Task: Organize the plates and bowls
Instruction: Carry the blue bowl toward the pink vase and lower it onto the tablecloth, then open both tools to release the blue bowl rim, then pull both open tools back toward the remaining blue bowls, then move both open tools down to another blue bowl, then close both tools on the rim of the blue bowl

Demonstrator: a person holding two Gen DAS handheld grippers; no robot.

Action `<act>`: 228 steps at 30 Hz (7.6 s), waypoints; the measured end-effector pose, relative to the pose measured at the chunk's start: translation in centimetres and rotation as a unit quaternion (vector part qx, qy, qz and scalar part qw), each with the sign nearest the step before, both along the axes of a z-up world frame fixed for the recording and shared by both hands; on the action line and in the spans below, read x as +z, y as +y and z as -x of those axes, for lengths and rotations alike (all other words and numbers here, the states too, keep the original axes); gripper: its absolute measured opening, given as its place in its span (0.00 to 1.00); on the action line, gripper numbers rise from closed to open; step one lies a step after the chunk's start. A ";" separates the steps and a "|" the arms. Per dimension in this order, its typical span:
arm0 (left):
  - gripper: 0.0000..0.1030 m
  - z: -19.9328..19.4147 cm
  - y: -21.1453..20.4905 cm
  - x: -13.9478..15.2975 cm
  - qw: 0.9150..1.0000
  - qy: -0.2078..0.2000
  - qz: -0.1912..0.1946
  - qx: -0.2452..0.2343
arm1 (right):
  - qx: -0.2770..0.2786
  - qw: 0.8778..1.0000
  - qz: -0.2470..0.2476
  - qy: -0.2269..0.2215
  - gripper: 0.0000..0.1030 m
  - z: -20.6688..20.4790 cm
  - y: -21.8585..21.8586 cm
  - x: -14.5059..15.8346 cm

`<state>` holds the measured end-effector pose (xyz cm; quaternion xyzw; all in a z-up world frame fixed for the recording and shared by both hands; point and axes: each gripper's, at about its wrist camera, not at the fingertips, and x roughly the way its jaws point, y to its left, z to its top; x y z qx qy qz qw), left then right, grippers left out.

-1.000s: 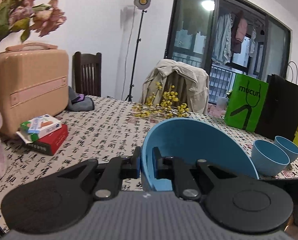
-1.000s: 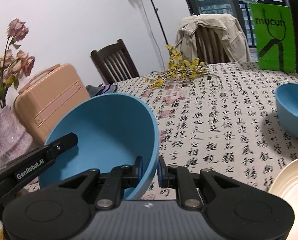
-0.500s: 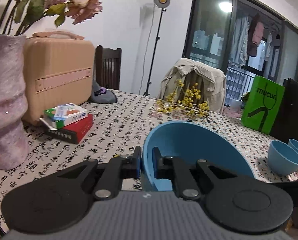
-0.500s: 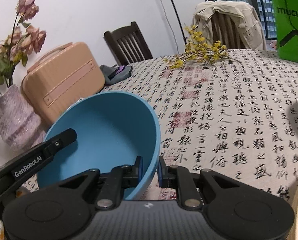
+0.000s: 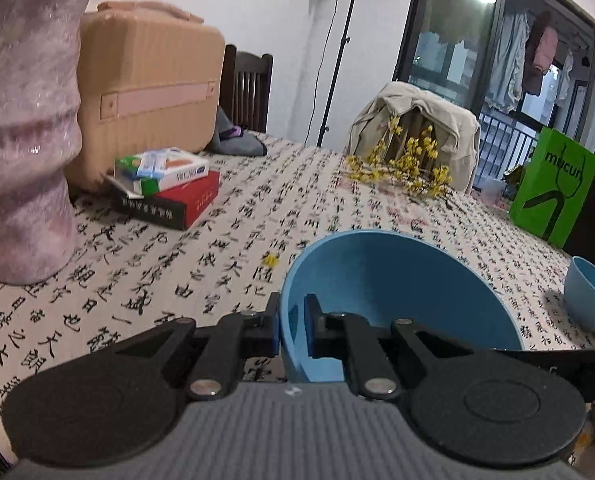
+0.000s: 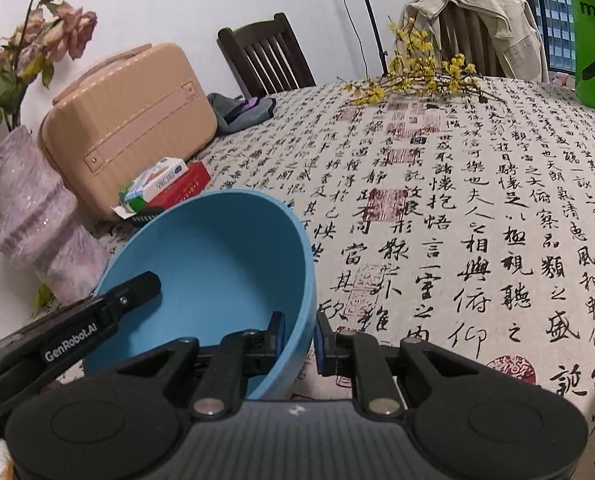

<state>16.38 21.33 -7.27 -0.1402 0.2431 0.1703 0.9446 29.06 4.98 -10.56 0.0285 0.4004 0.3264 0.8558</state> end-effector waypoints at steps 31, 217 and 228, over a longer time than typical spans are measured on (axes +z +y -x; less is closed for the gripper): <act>0.38 -0.5 0.1 -0.7 1.000 0.003 0.013 0.010 | -0.003 0.998 -0.050 0.022 0.41 -0.9 -1.0 -0.5; 0.98 -28.6 -29.9 2.2 0.977 0.144 -0.048 -0.149 | -0.221 0.972 0.020 -0.083 0.84 -17.8 -34.3 1.7; 0.77 -29.3 -31.1 0.6 0.972 0.162 -0.055 -0.164 | -0.219 0.974 0.039 -0.047 0.58 -19.2 -33.3 -0.4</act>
